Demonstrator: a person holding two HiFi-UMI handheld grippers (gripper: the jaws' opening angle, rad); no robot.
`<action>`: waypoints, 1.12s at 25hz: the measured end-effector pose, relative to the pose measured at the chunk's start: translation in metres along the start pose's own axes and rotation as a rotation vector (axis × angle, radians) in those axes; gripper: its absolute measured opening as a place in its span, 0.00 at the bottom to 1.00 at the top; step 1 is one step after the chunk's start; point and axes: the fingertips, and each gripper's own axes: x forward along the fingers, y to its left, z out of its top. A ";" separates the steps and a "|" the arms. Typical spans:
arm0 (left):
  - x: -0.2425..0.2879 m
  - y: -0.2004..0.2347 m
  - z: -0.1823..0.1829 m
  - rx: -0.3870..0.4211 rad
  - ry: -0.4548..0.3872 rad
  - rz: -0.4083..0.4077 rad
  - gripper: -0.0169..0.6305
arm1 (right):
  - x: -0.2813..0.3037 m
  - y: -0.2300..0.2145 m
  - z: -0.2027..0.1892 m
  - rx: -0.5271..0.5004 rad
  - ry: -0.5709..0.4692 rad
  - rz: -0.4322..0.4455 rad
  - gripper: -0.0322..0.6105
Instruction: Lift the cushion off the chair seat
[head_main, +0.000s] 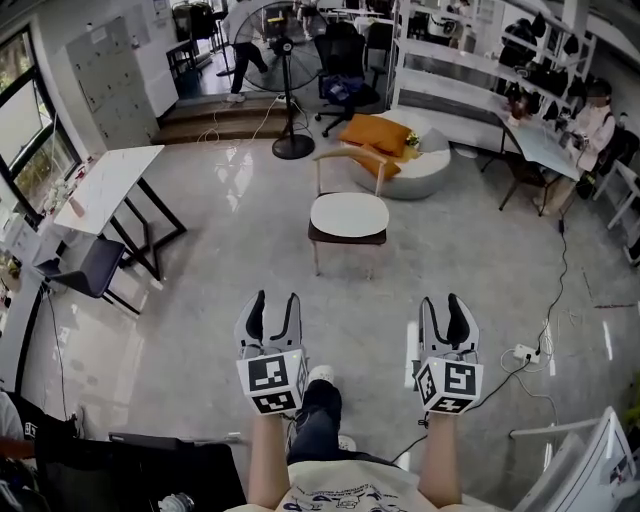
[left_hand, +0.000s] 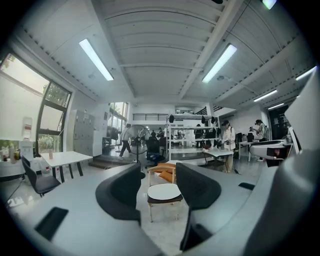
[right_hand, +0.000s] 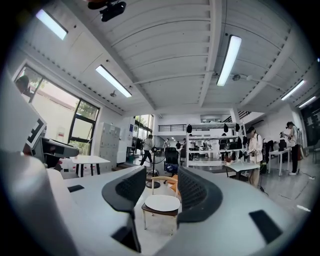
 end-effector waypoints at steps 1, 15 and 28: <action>0.009 0.002 0.000 0.000 0.002 -0.001 0.36 | 0.009 -0.002 -0.002 0.005 0.002 -0.004 0.38; 0.224 0.075 0.030 -0.009 -0.013 -0.046 0.36 | 0.226 0.007 0.011 0.006 -0.010 -0.054 0.38; 0.396 0.150 0.052 -0.008 -0.011 -0.079 0.36 | 0.405 0.035 0.020 0.002 -0.006 -0.080 0.38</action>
